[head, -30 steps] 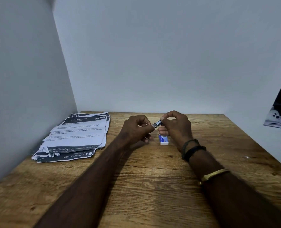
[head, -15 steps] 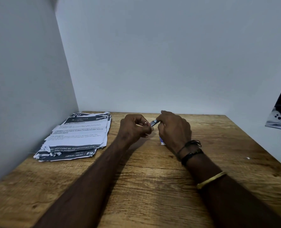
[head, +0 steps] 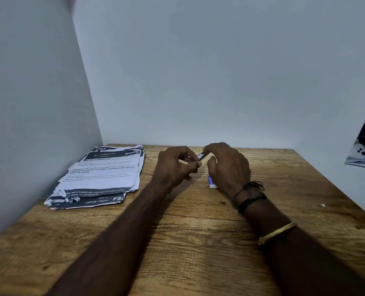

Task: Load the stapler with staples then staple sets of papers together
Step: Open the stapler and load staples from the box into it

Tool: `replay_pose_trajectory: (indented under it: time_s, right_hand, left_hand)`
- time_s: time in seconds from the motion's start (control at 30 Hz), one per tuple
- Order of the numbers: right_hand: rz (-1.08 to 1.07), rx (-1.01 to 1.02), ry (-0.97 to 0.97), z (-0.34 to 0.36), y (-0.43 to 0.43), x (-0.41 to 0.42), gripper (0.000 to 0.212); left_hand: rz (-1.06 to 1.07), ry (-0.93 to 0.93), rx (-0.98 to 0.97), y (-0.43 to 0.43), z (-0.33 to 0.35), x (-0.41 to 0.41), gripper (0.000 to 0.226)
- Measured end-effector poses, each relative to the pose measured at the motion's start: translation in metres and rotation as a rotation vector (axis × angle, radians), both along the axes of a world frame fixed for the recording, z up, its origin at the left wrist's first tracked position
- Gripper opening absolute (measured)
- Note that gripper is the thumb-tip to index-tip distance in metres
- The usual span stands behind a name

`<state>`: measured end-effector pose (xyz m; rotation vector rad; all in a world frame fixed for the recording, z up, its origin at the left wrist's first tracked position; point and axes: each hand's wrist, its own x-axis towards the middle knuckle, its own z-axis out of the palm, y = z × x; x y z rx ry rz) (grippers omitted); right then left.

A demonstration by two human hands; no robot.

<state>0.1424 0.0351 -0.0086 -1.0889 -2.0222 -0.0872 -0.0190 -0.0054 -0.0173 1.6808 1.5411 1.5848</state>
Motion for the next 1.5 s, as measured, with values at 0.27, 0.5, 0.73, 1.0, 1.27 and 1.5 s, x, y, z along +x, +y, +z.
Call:
replay_pose_trajectory:
  time_s: [0.27, 0.5, 0.73, 1.0, 1.27, 1.5]
  right_hand:
    - [-0.032, 0.128, -0.19, 0.002, 0.003, 0.0, 0.02]
    - [0.012, 0.031, -0.103, 0.001, 0.001, -0.006, 0.017]
    - [0.178, -0.223, 0.282, -0.004, 0.006, -0.004, 0.006]
    - [0.256, -0.482, 0.591, 0.003, 0.011, -0.002, 0.004]
    - [0.129, -0.681, -0.026, -0.006, 0.006, 0.0, 0.018]
    - [0.048, -0.607, -0.15, -0.005, 0.007, -0.001, 0.026]
  left_hand:
    - [0.043, 0.148, 0.017, -0.002, -0.001, 0.002, 0.013]
    - [0.061, 0.172, -0.008, -0.001, -0.003, 0.002, 0.015]
    - [0.055, 0.182, -0.016, 0.0, -0.002, 0.002, 0.015]
    - [0.088, 0.254, -0.081, 0.004, -0.003, -0.007, 0.025]
    - [0.342, 0.498, -0.282, 0.0, -0.004, -0.019, 0.019]
    - [0.298, 0.504, -0.393, 0.0, -0.001, -0.019, 0.017]
